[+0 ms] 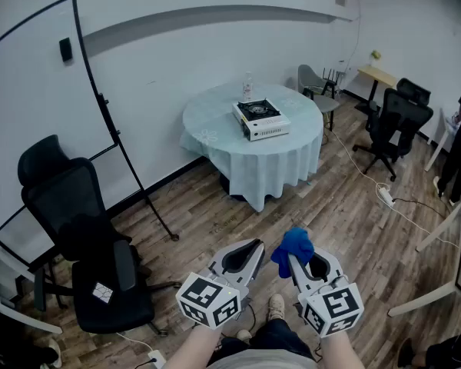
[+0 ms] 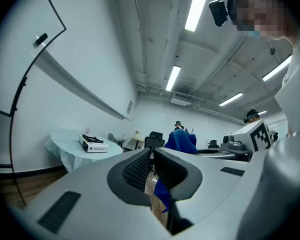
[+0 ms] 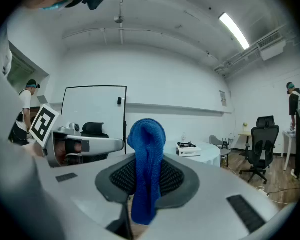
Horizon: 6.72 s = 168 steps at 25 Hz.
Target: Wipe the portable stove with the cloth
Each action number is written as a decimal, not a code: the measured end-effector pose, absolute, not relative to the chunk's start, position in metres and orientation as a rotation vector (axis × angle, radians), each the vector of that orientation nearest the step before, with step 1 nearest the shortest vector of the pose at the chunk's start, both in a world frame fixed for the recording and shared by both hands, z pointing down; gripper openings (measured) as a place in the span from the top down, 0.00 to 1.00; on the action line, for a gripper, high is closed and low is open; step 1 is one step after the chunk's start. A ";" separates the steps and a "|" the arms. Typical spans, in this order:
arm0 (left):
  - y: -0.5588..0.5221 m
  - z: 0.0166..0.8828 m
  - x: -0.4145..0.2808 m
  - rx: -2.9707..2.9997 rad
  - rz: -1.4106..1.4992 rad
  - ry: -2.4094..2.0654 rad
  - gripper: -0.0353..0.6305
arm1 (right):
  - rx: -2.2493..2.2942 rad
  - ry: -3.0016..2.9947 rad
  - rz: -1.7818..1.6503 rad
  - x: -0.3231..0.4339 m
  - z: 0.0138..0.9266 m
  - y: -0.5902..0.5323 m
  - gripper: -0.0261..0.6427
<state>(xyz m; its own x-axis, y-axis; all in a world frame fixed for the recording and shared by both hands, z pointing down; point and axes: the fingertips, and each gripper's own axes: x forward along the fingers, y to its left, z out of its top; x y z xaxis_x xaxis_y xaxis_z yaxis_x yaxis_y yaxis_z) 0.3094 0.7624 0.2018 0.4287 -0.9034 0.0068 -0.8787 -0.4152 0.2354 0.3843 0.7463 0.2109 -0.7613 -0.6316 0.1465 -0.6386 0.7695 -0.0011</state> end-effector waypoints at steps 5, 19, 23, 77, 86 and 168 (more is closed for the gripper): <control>0.763 0.202 0.310 2.475 -0.186 -1.559 0.89 | 1.034 -2.791 0.059 0.385 0.215 0.745 0.82; 0.739 0.213 0.317 2.490 -0.156 -1.496 0.89 | 1.012 -2.798 0.104 0.384 0.224 0.721 0.82; 0.716 0.221 0.315 2.493 -0.113 -1.475 0.89 | 0.988 -2.813 0.127 0.377 0.227 0.697 0.82; 0.187 0.283 0.126 2.335 -0.102 -1.376 0.89 | 0.998 -2.635 0.179 0.204 0.286 0.177 0.82; 0.109 0.297 0.061 2.347 -0.020 -1.226 0.89 | 1.157 -2.532 0.294 0.153 0.297 0.099 0.82; -0.036 0.386 0.059 2.093 0.121 -1.278 0.89 | 0.847 -2.228 0.373 0.202 0.427 -0.090 0.80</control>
